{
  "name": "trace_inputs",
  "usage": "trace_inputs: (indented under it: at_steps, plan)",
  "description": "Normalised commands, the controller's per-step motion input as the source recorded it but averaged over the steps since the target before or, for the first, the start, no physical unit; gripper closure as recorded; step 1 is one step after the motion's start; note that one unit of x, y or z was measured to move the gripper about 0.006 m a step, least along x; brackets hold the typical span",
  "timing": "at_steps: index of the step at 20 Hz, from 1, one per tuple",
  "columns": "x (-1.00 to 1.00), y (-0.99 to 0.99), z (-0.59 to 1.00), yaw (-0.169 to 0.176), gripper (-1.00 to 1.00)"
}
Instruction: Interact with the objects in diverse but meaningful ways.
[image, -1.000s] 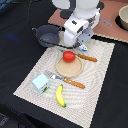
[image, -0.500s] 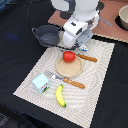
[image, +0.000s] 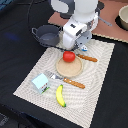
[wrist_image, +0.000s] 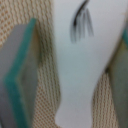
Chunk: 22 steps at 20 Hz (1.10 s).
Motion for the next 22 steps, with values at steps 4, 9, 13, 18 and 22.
trace_inputs:
  at_steps: [4, 9, 13, 18, 22]
  plan:
    - [-0.08, -0.03, 0.84, -0.051, 1.0]
    - [-0.39, -0.24, 0.98, -0.098, 1.0]
    - [-0.61, -0.34, 0.78, -0.114, 1.0]
    - [-0.61, -0.34, 0.51, -0.108, 1.0]
    - [-0.6, -0.42, -0.05, -0.096, 1.0]
